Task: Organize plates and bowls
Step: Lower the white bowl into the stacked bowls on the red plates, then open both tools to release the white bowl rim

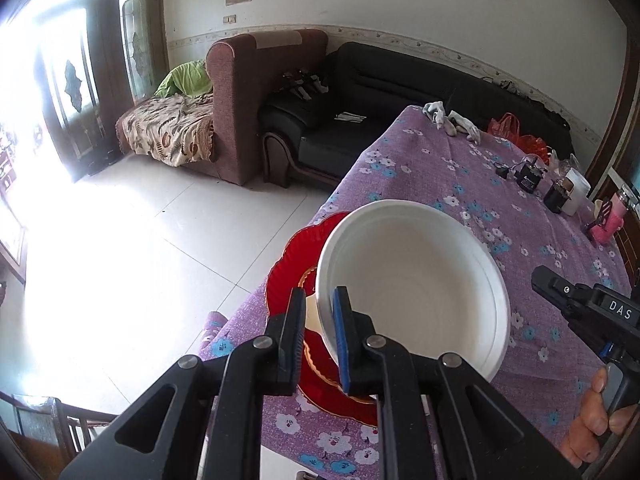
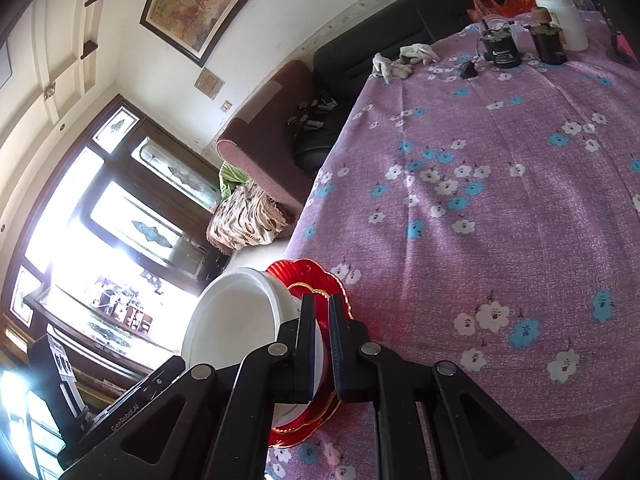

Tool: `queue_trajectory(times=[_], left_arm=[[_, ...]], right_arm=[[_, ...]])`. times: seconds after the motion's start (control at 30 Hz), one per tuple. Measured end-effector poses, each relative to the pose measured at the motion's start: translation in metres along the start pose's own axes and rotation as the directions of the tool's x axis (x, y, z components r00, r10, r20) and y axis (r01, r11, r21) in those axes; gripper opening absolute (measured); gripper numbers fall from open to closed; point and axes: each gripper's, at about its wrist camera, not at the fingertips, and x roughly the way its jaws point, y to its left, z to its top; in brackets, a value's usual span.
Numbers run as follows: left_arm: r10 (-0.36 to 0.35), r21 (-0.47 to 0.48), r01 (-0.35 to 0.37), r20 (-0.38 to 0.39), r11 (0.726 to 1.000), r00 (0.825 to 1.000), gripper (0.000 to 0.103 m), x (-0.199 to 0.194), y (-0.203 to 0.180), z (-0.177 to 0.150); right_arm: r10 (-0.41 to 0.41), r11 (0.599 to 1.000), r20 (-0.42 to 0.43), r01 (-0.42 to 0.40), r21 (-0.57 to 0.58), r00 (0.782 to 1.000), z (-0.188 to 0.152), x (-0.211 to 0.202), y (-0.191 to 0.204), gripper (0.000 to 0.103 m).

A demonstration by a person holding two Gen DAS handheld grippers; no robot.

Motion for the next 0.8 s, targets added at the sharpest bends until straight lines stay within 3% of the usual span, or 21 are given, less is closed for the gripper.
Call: queue_trajectory(times=[0.43, 0.8], left_arm=[[0.162, 0.025, -0.165, 0.09, 0.986, 0.983, 0.042, -0.023, -0.002, 0.002], [0.228, -0.007, -0.229, 0.116, 0.973, 0.967, 0.06, -0.034, 0.014, -0.001]], right_arm=[[0.019, 0.999, 0.03, -0.02, 0.032, 0.999, 0.004, -0.019, -0.014, 0.01], [0.03, 0.999, 0.034, -0.031, 0.029, 0.999, 0.005, -0.028, -0.017, 0.01]])
